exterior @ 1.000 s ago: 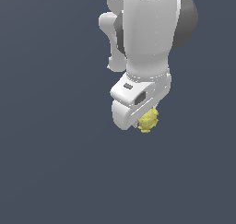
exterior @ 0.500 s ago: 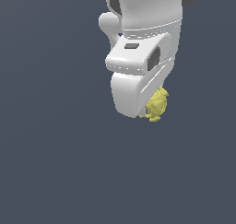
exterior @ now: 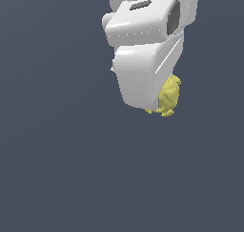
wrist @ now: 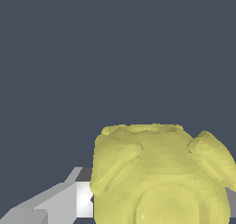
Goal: Pick up the object and move it to a goal position.
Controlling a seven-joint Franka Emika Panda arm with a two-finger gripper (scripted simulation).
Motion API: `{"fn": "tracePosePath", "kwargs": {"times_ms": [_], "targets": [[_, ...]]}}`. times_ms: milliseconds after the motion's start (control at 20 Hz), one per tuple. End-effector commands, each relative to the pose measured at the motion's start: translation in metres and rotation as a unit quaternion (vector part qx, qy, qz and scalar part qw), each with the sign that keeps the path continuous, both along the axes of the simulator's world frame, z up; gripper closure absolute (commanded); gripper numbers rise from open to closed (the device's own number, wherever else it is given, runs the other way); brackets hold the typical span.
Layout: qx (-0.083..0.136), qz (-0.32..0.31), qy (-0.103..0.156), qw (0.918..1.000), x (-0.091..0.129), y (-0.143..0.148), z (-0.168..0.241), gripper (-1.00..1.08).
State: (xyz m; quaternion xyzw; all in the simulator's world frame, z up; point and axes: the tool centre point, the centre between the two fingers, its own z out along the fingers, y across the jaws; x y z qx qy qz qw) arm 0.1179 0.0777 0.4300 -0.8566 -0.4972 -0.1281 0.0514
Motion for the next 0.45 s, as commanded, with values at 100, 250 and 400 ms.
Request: {"fn": "tracePosePath", "kwargs": {"times_ms": [100, 250, 400], "targets": [[0.001, 0.009, -0.002, 1.0, 0.0012, 0.0001, 0.0076, 1.08], [0.002, 0.01, -0.002, 0.9999, 0.0015, 0.0002, 0.0086, 1.08], [0.001, 0.009, -0.002, 1.0, 0.0016, 0.0003, 0.0074, 1.08]]}}
